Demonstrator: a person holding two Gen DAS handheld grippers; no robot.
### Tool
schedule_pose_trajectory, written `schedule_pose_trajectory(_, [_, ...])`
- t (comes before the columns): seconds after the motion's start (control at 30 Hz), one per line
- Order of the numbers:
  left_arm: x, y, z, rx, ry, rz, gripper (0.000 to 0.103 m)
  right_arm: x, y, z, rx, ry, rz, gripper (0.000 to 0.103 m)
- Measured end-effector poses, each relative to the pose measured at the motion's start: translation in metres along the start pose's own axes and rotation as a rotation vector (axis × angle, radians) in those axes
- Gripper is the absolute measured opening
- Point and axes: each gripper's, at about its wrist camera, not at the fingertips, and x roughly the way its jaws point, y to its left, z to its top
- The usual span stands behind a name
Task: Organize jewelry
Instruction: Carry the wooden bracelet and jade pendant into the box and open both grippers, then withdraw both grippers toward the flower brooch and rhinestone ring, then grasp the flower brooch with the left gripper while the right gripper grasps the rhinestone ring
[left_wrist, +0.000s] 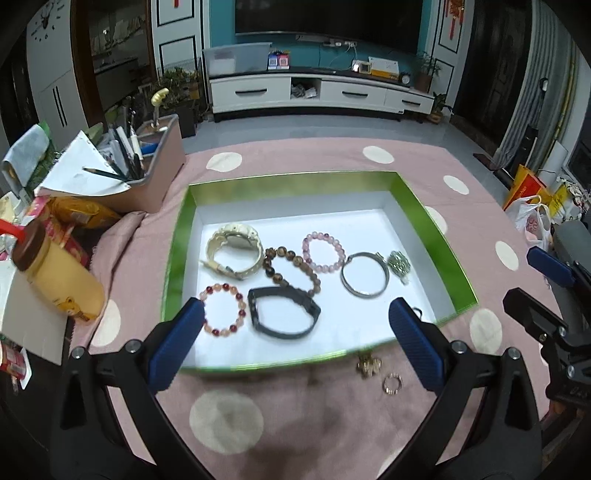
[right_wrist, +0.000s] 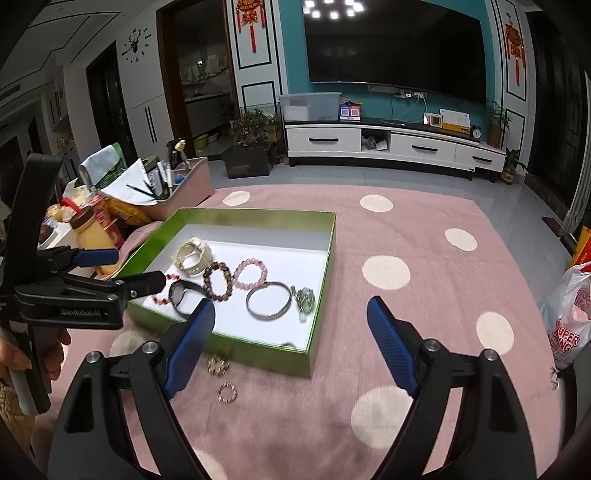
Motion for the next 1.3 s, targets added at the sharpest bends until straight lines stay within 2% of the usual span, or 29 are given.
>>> schedule_pose_trajectory(0.13, [-0.017,0.001,-0.018,0.013,-0.029,0.032,0.101,-0.015,0.004,-0.015,-0.009,-0.004,0.018,0.084])
schedule_pose_trajectory(0.3, [-0.022,0.008,-0.044,0.011,-0.024,0.097,0.101,-0.023,0.009,-0.037,-0.014,0.020,0.041,0.084])
schedule_pose_trajectory(0.53, [-0.018,0.028,-0.098,-0.089,0.009,0.078,0.101,-0.006,0.017,-0.080,-0.001,0.095,0.078,0.084])
schedule_pose_trajectory(0.67, [-0.010,0.033,-0.119,-0.105,0.042,0.065,0.101,0.016,0.030,-0.097,-0.017,0.150,0.095,0.084])
schedule_pose_trajectory(0.77, [-0.007,0.034,-0.124,-0.103,0.046,0.072,0.101,0.034,0.046,-0.100,-0.082,0.182,0.088,0.073])
schedule_pose_trajectory(0.83, [-0.007,0.035,-0.123,-0.107,0.042,0.068,0.101,0.044,0.055,-0.099,-0.116,0.193,0.084,0.063])
schedule_pose_trajectory(0.97, [-0.005,0.036,-0.120,-0.102,0.038,0.061,0.101,0.066,0.065,-0.090,-0.170,0.214,0.074,0.050])
schedule_pose_trajectory(1.13, [0.000,0.033,-0.115,-0.093,0.037,0.038,0.101,0.083,0.070,-0.087,-0.211,0.241,0.071,0.022])
schedule_pose_trajectory(1.3, [0.011,0.015,-0.104,-0.066,0.046,0.008,0.101,0.078,0.058,-0.086,-0.198,0.236,0.052,0.020])
